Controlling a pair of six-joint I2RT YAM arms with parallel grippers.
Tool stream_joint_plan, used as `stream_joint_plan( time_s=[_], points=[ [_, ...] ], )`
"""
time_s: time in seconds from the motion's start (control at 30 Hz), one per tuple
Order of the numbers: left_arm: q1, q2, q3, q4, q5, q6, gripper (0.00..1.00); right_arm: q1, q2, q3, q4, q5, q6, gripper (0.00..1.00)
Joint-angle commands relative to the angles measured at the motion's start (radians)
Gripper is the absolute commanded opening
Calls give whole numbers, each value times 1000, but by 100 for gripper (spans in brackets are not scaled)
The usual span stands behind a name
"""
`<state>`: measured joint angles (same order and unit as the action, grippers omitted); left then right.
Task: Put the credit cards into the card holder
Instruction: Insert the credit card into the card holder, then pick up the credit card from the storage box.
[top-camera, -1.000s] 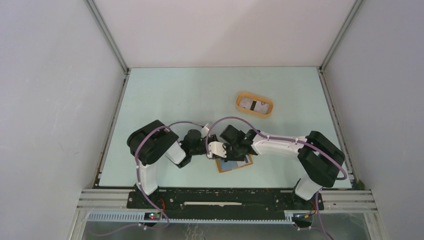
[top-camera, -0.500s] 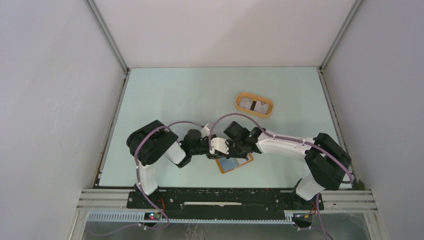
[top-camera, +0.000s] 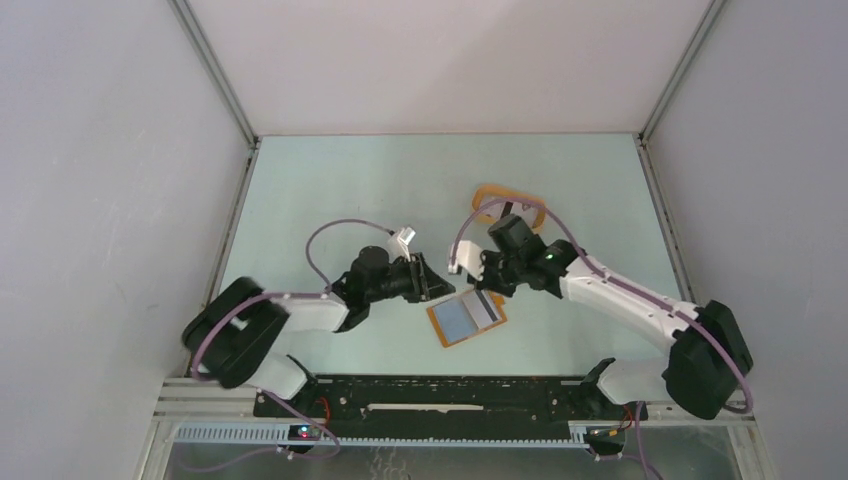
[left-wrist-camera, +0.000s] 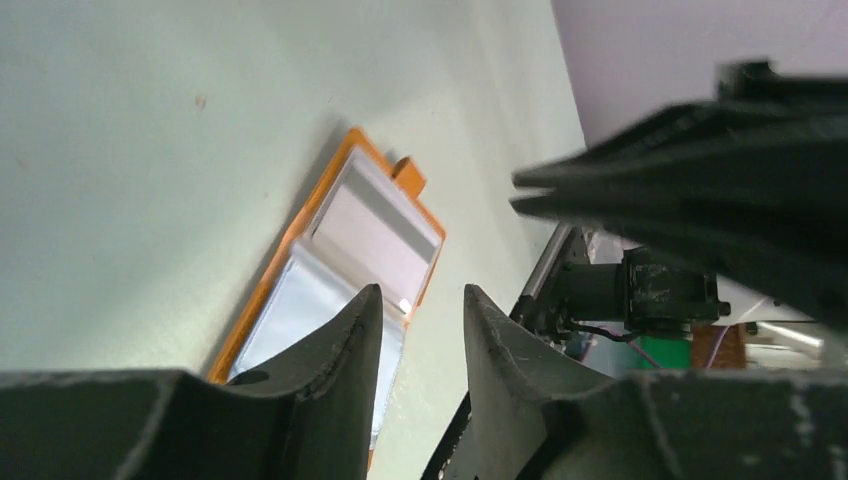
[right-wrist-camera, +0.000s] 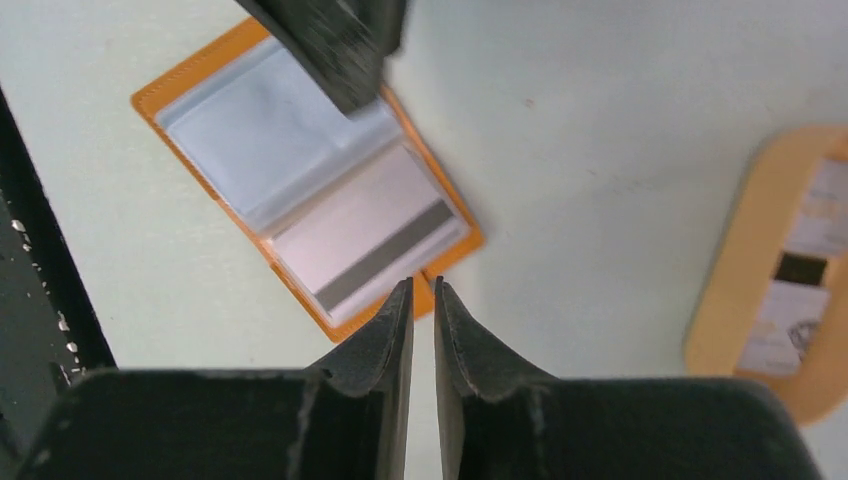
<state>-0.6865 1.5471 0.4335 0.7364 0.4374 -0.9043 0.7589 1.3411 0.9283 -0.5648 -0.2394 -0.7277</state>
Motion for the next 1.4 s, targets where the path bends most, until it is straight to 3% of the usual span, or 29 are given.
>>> stream_joint_plan(
  time_s=[0.0, 0.1, 0.2, 0.37, 0.43, 0.5, 0.63, 0.77, 0.93, 1.13, 1.37],
  points=[
    [7, -260, 29, -274, -118, 227, 42, -116, -103, 52, -17, -80, 46, 22],
    [6, -447, 88, -487, -202, 356, 50, -222, -164, 76, -17, -135, 83, 28],
    [8, -589, 164, -678, -266, 459, 69, -312, -229, 94, 2, -164, 115, 39],
    [49, -718, 283, -881, -347, 526, 99, -436, -292, 99, 126, -183, 203, 73],
    [62, -748, 339, -940, -401, 527, 100, -503, -279, 104, 195, -200, 307, 92],
    [70, -770, 397, -986, -398, 564, 100, -567, -224, 150, 199, -266, 415, 97],
    [71, -774, 515, -1104, -366, 701, 100, -652, -49, 286, 157, -471, 549, 93],
    [71, -789, 513, -1165, -431, 799, 100, -648, 118, 404, 126, -463, 553, 83],
    [73, -813, 402, -1131, -496, 849, 100, -640, 436, 701, -102, -434, 572, 62],
    [85, -793, 385, -1159, -554, 879, 100, -628, 587, 722, -21, -390, 784, 62],
    [111, -743, 388, -1158, -510, 870, 100, -609, 704, 716, 126, -267, 1109, 62]
  ],
)
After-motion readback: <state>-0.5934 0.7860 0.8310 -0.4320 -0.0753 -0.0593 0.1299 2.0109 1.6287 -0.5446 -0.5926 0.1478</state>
